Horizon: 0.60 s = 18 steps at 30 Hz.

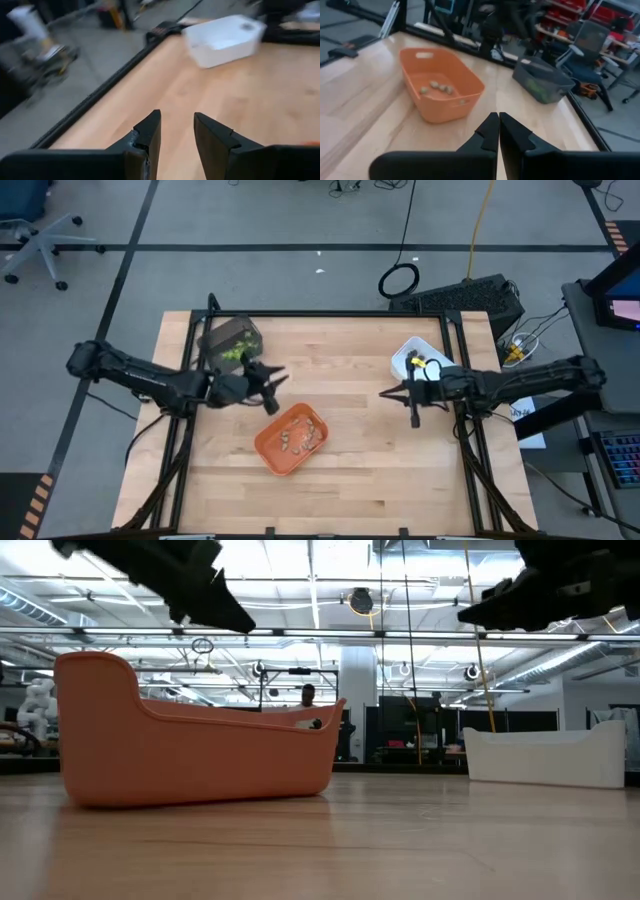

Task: Sort Halloween decoration
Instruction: Return to Home Position

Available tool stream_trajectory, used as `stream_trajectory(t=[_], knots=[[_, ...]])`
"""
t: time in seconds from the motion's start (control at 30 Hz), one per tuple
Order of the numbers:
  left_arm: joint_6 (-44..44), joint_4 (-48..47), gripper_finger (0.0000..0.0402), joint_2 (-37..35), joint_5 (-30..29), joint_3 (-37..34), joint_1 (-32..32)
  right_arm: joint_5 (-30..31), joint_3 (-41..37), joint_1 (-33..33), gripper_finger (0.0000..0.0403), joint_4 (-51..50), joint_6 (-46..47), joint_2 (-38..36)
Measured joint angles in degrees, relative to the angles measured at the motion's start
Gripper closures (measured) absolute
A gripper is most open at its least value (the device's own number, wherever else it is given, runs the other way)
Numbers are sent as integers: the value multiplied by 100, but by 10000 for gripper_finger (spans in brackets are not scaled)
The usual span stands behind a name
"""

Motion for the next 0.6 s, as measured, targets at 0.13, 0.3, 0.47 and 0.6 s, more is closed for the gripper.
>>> stream_trajectory(t=[0.13,0.3,0.47,0.6], knots=[[639,1876,286,3,342,-899,-266,17,-514,-39,403,872,291,-64],[913,3601,309,2,457,-1766,-371,185,-1048,-39,403,1569,479,-68],[912,4111,364,4,621,-2232,-373,174,-1219,-37,403,1564,490,-82],[920,4241,397,2,998,-2407,-369,174,-1404,-37,403,1571,488,-80]])
